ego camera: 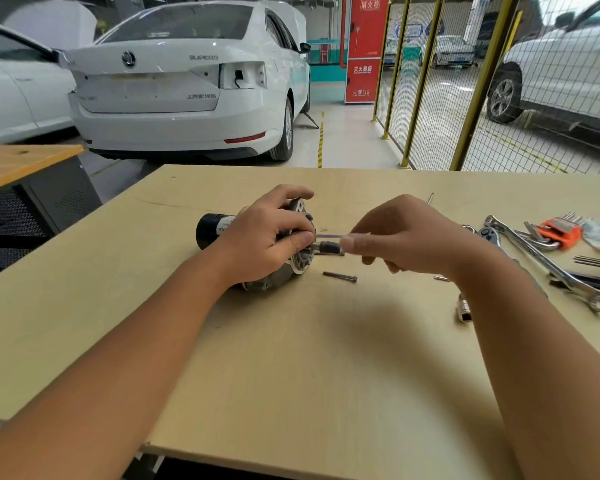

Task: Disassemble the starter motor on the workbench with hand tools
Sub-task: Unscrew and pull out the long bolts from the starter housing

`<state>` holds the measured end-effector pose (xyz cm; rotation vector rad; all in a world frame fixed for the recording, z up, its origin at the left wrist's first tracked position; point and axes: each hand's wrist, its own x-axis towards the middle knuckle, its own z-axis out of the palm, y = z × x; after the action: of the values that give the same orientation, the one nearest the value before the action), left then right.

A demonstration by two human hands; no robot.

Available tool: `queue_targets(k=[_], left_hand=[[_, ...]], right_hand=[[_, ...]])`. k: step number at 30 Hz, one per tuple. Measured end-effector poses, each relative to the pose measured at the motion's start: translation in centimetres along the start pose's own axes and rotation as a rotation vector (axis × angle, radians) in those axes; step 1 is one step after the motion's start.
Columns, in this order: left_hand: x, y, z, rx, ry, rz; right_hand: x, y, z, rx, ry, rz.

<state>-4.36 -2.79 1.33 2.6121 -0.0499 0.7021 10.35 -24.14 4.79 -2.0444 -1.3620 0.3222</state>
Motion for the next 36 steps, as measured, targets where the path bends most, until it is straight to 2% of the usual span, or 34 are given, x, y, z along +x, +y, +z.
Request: queue_targets(k=[3, 6, 12, 14, 17, 19, 22, 27, 29, 31, 34, 36], left_hand=[[-0.1, 0.0, -0.1, -0.008, 0.011, 0.004], [0.0, 0.1, -0.1, -0.006, 0.018, 0.01], [-0.1, 0.0, 0.0, -0.019, 0.023, 0.006], [-0.1, -0.1, 0.0, -0.023, 0.028, 0.012], [0.0, -0.1, 0.0, -0.027, 0.032, 0.012], [0.0, 0.0, -0.1, -0.034, 0.035, 0.011], [-0.1, 0.0, -0.1, -0.035, 0.041, 0.016], [-0.1, -0.3, -0.5, -0.086, 0.087, 0.01], [-0.3, -1.1, -1.2, -0.09, 0.176, -0.038], [-0.8, -2.5, -2.2, -0.034, 0.212, -0.158], [-1.7, -4.5, -2.9, -0.072, 0.147, -0.345], [-1.8, -5.1, -2.9, -0.103, 0.113, -0.394]], right_hand=[[-0.2, -0.1, -0.3, 0.029, -0.025, 0.128], [-0.1, -0.1, -0.2, 0.033, -0.023, 0.157], [0.2, -0.2, 0.0, 0.005, 0.192, -0.026], [0.1, -0.3, 0.1, 0.123, 0.173, -0.051], [-0.1, -0.7, 0.2, 0.265, 0.092, 0.051], [0.0, -0.8, 0.4, 0.299, 0.006, 0.134], [0.1, -0.9, 1.0, 0.272, -0.077, 0.127], [0.3, -1.1, 1.8, 0.221, 0.046, 0.08], [0.4, -1.2, 2.0, 0.18, 0.103, 0.073], [0.6, -1.3, 2.4, 0.13, 0.153, 0.066], [0.8, -1.6, 2.9, 0.05, 0.218, 0.061], [0.9, -1.7, 3.2, 0.04, 0.245, 0.061]])
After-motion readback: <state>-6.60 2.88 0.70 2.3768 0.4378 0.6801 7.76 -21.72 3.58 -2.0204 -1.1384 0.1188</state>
